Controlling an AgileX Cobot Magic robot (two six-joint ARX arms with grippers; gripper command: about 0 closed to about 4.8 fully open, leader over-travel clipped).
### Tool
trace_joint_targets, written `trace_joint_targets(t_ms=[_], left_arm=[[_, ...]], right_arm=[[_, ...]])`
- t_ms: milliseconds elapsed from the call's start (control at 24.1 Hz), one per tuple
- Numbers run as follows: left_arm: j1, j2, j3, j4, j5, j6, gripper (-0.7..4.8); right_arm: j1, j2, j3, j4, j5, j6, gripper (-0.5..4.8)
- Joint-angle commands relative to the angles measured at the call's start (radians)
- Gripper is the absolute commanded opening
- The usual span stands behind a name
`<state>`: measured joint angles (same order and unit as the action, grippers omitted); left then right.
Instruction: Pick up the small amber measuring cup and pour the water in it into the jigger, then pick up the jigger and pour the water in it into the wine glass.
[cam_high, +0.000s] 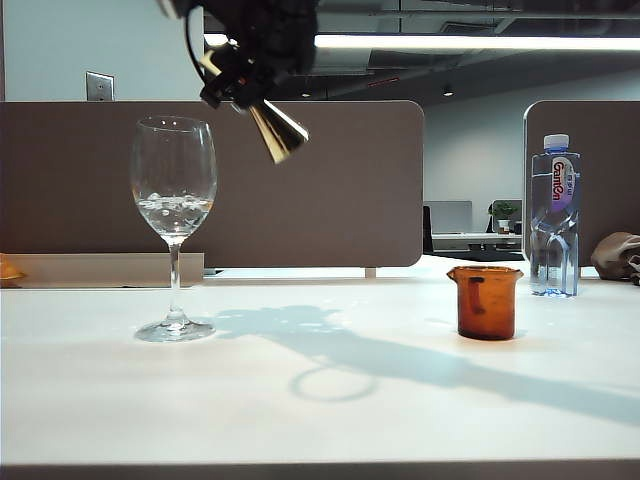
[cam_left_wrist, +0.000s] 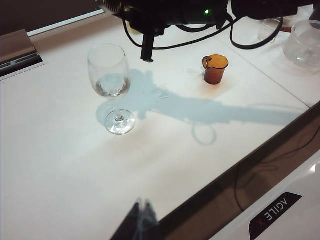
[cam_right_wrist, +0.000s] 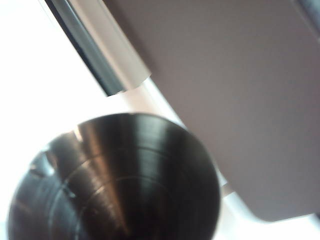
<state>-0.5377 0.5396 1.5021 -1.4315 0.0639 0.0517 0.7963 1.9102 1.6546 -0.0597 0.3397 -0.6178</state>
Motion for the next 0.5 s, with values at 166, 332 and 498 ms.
trace_joint_targets(t_ms=[166,332,498], left_arm=[[0.002,0.0,0.003,-0.003,0.001,-0.003,-0.02],[0.002,0.0,0.003,-0.003,0.001,-0.003,-0.02],[0.002,0.0,0.003,-0.003,0.002,-0.003,-0.02]], right_arm=[[-0.093,-0.021,0.005,-0.167,-0.256,0.375,-0.02],[-0.104,-0.038,0.004,-0.196,-0.275,0.375,-0.02],[-0.11,-0.082,-0.031,-0.181,-0.275,0.379,-0.02]])
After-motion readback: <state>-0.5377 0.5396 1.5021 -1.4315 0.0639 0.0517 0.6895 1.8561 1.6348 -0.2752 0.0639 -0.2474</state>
